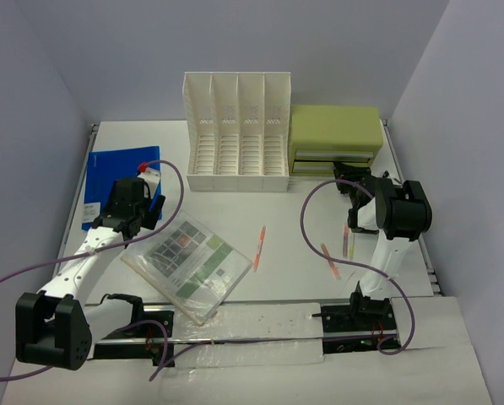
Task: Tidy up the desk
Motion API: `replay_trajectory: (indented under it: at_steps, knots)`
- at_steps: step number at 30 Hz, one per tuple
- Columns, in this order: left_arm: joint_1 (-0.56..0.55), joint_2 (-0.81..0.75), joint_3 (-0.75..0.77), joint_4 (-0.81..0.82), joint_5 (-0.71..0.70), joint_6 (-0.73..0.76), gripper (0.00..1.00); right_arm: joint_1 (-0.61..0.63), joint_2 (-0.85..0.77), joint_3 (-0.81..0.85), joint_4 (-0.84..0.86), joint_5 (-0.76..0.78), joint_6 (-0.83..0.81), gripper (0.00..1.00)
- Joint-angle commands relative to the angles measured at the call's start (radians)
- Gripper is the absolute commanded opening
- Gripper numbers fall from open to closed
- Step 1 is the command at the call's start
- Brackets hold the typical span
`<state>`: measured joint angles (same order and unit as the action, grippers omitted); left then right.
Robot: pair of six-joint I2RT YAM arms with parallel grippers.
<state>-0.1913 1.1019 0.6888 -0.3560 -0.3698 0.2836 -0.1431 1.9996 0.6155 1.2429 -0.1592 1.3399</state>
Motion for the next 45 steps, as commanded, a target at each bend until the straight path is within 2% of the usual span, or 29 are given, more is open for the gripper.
replay_trajectory:
  at_steps: [1, 18, 45]
  knots:
    - [-0.005, 0.001, 0.013, 0.002, -0.007, 0.003, 0.99, -0.013, 0.011, 0.013, 0.066, 0.004, -0.004, 0.32]
    - [-0.005, -0.005, 0.015, -0.003, 0.005, 0.003, 0.99, -0.022, -0.032, -0.067, 0.072, -0.008, 0.019, 0.18]
    - [-0.005, -0.034, 0.019, -0.015, 0.037, 0.0, 0.99, -0.023, -0.206, -0.371, 0.141, -0.084, 0.035, 0.16]
